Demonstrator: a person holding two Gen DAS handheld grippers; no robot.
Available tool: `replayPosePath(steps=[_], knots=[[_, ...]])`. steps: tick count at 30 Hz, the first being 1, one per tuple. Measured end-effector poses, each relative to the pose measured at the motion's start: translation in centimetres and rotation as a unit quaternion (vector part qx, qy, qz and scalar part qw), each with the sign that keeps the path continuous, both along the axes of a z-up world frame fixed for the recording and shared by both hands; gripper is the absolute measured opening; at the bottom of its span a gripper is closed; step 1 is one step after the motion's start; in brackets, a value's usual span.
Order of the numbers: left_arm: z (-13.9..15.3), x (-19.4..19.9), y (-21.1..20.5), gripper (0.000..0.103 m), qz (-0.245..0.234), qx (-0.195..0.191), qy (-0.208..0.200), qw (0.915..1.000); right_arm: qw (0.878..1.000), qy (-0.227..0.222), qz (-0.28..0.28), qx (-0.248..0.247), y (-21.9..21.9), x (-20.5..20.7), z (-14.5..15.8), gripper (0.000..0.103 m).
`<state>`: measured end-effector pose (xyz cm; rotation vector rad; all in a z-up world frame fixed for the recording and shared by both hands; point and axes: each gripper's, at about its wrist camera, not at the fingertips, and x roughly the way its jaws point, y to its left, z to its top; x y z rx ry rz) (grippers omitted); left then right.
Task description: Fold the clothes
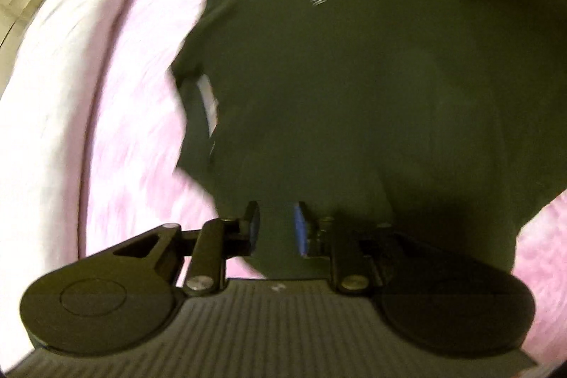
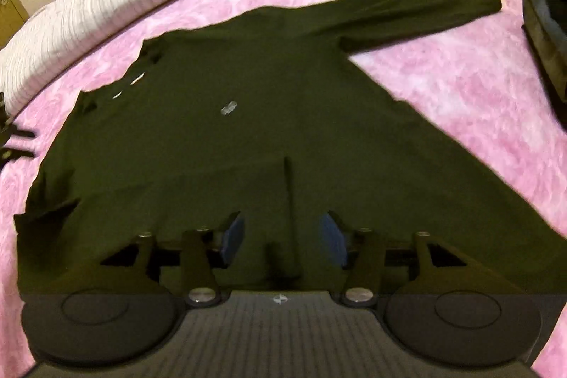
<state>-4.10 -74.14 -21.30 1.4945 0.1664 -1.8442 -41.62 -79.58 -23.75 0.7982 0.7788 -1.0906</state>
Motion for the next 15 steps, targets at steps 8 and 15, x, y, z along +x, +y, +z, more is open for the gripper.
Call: replayPosePath(steps=[8,15], knots=[[-0.3,3.8,6.5,0.026,0.141,0.0,0.039,0.9892,0.996,-0.067,0.052,0.02,-5.1,-0.9,-2.7,0.063],[-1.3,5.0,10.6,0.03,0.246,0.01,0.099,0.9641,0.993,-0.066,0.094,0.031,-6.5,0.8,-5.0,0.033]])
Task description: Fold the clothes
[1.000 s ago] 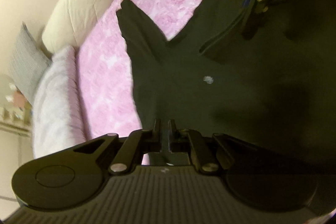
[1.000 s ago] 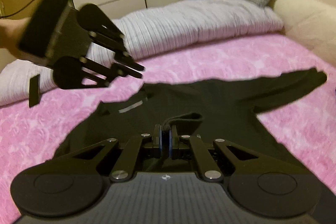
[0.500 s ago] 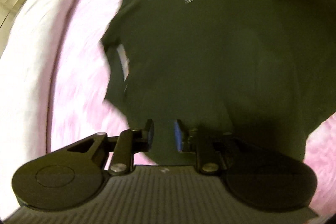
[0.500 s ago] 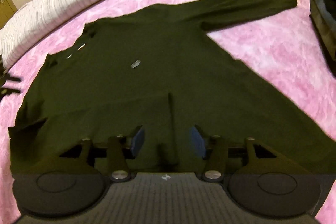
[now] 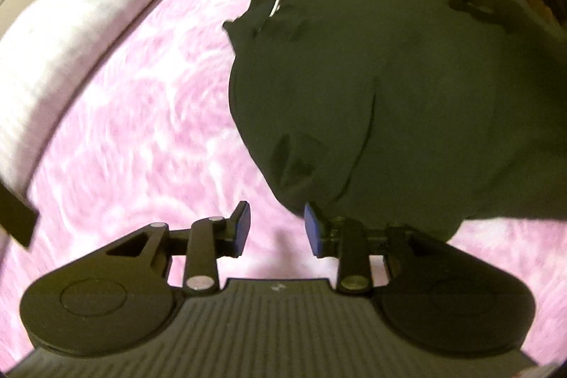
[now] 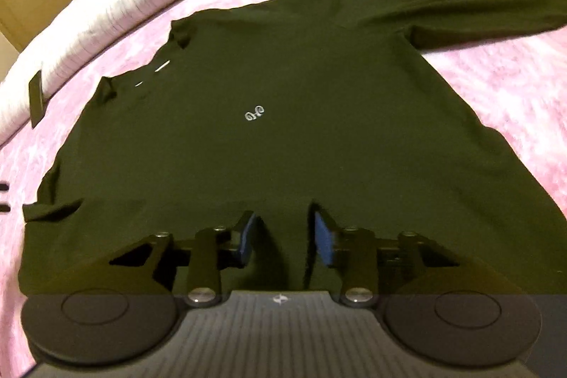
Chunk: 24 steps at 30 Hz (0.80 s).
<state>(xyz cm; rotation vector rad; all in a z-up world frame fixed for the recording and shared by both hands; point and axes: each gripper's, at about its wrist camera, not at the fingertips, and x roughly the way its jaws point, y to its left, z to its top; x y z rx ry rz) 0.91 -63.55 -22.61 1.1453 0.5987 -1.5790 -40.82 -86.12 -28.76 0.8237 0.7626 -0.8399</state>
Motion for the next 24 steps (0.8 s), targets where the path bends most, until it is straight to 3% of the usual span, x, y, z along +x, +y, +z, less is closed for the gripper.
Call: replayPosePath(steps=[3,7,10,12,17,21,24], knots=[[-0.5,0.6,0.0,0.033,0.033,0.004,0.033,0.9989,1.0,-0.004,-0.021,0.01,-0.2,-0.4,0.5,0.007],[-1.0,0.4,-0.6,0.035,0.057,0.001,0.067,0.9961,1.0,-0.009,-0.017,-0.014,0.4,-0.2,3.4,0.006],[-1.5,0.0,-1.4,0.038,0.058,-0.009,0.079,0.9952,0.997,-0.033,-0.012,-0.07,0.6,0.2,7.1,0.006],[-1.9,-0.6,-1.7,0.038,0.034,-0.009,0.067,0.9972,0.993,-0.041,-0.015,-0.106,0.3,0.5,9.1,0.006],[-3.0,-2.3,-2.9,0.038,-0.025,-0.01,0.043,0.9987,0.991,-0.03,0.009,-0.128,-1.3,2.0,10.4,0.006],[-4.4,-2.4,-4.3,0.038,-0.038,-0.006,0.038,0.9986,0.991,-0.019,0.03,-0.129,-2.2,3.4,10.4,0.006],[-5.1,-1.7,-5.3,0.024,-0.028,0.0,0.042,0.9987,0.99,-0.016,0.045,-0.133,-2.0,3.8,10.5,0.006]])
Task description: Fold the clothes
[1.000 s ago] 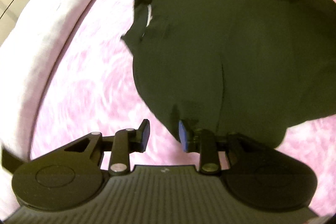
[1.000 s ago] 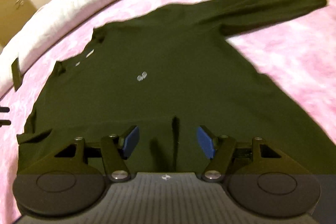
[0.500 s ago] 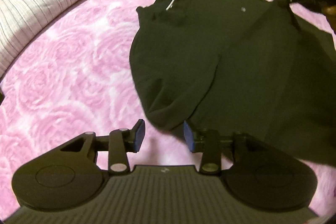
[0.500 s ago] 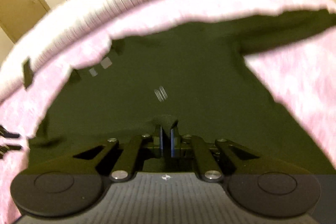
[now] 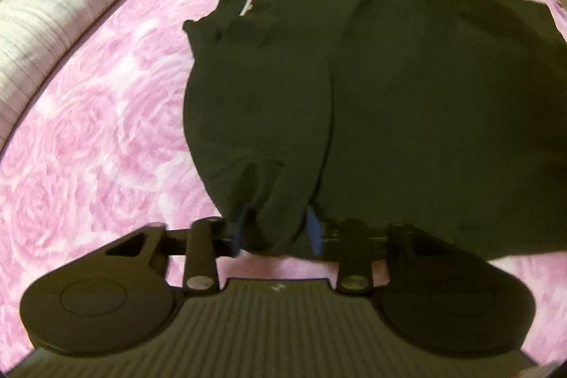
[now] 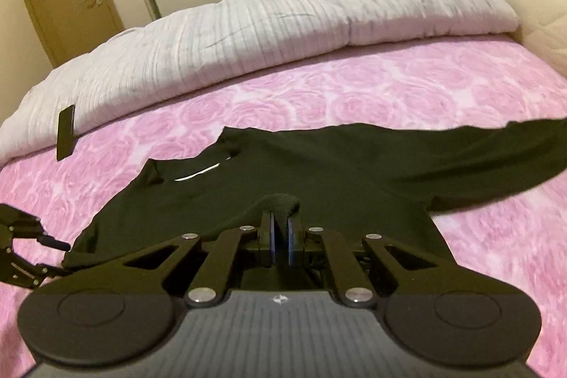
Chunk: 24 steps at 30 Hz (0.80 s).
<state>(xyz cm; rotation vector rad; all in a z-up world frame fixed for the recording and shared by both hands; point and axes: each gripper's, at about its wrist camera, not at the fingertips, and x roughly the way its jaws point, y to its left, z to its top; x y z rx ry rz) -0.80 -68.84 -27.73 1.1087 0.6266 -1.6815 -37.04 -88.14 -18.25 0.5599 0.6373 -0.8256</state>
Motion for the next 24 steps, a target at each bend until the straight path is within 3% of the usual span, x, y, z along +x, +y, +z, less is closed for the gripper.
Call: replayPosePath(steps=[4,5,7,12,14,18,24], knots=[[0.2,1.0,-0.2,0.024,0.009,-0.004,0.007,0.9999,0.999,0.023,0.019,-0.027,-0.7,1.5,-0.2,0.009],[0.2,1.1,-0.2,0.024,0.007,-0.005,0.007,0.9999,0.999,0.038,0.015,-0.035,-0.9,1.9,-0.4,0.018],[0.4,1.3,0.0,0.023,0.002,-0.008,0.008,0.9999,0.996,0.067,0.005,-0.053,-1.0,2.5,-0.9,0.025],[0.4,2.0,0.3,0.008,-0.015,-0.003,0.018,0.9997,0.992,0.102,-0.007,-0.074,2.5,3.7,-1.5,0.04],[0.6,2.3,0.3,0.007,-0.021,0.0,0.023,0.9995,0.994,0.091,0.004,-0.062,4.6,4.4,-1.7,0.044],[1.2,3.5,0.3,0.007,-0.023,-0.013,0.028,0.9993,0.998,0.052,0.042,0.008,9.4,6.8,-3.2,0.045],[1.0,3.4,2.0,0.014,-0.074,-0.016,-0.002,0.9971,0.991,-0.001,0.065,0.115,15.4,10.8,-5.8,0.048]])
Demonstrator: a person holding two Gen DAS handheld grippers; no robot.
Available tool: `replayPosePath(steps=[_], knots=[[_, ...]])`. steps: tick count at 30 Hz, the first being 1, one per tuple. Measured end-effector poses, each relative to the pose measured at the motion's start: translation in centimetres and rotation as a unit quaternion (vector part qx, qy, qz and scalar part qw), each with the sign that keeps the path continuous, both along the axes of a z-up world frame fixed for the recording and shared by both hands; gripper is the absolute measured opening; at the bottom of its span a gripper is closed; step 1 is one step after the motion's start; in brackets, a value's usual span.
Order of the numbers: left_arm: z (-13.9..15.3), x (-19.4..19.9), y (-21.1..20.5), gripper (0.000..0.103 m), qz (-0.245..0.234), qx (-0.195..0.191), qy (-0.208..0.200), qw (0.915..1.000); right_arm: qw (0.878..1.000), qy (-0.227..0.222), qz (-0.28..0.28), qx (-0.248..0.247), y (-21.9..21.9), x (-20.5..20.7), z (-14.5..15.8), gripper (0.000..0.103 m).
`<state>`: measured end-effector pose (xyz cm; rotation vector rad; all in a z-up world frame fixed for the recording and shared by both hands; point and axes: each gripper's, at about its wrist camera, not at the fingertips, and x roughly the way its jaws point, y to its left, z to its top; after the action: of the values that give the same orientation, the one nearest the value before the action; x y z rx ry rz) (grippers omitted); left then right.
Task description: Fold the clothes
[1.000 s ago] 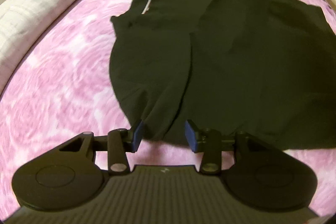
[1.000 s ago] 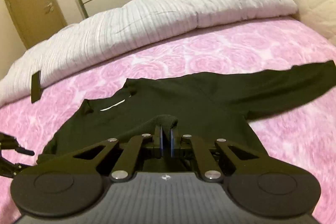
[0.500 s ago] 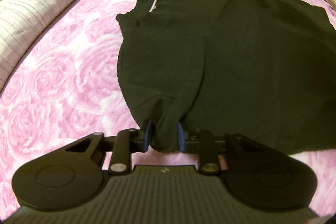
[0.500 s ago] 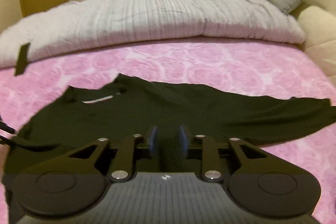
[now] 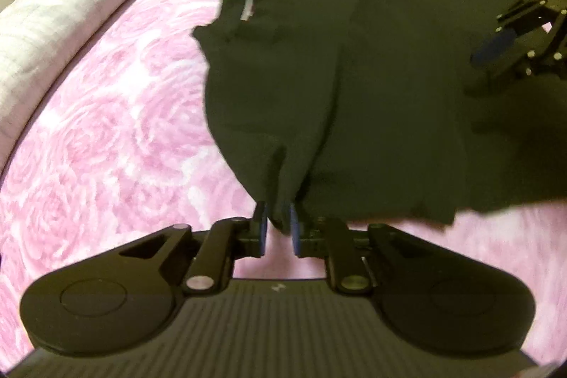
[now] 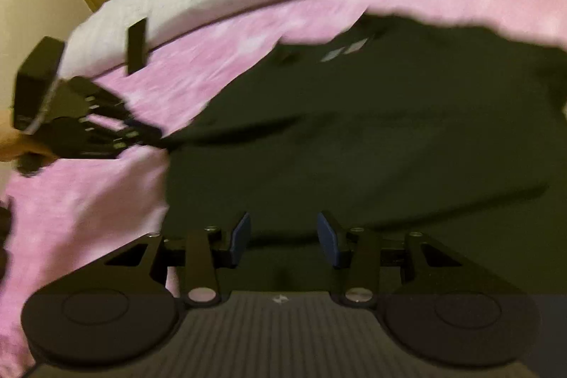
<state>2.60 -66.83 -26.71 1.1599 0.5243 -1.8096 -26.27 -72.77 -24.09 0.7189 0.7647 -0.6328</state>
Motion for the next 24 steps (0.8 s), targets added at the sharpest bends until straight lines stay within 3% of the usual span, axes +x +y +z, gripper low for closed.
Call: replayPosePath(steps=[4,6,9,12,15,17,21,24], knots=[[-1.4,-1.1,1.1,0.021,-0.042,-0.007,-0.027,0.9987,0.997,-0.033,-0.021,0.064,2.4,2.2,-1.7,0.053],[-1.9,-1.1,0.9,0.02,-0.04,-0.011,-0.014,0.9991,0.995,-0.045,-0.04,0.084,2.5,2.8,-2.3,0.053],[-1.6,-0.5,0.3,0.004,-0.061,-0.014,-0.008,0.998,0.99,-0.06,-0.067,0.111,2.5,3.7,-3.2,0.056],[-0.8,0.7,-0.3,0.002,-0.099,-0.008,-0.012,0.9949,0.987,-0.063,-0.08,0.123,2.5,4.4,-4.0,0.056],[0.1,2.1,-1.2,0.002,-0.108,-0.009,-0.012,0.994,0.986,-0.067,-0.082,0.125,2.4,5.0,-4.5,0.056],[0.5,3.0,-1.8,0.002,-0.096,-0.007,0.0,0.9954,0.985,-0.068,-0.087,0.13,2.5,5.2,-4.7,0.056],[0.6,3.7,-1.9,0.0,-0.079,-0.011,-0.012,0.9967,0.983,-0.068,-0.095,0.14,2.8,5.4,-5.0,0.056],[0.6,3.8,-1.7,0.006,-0.065,-0.006,-0.007,0.9979,0.982,-0.068,-0.101,0.146,3.0,5.3,-4.9,0.056]])
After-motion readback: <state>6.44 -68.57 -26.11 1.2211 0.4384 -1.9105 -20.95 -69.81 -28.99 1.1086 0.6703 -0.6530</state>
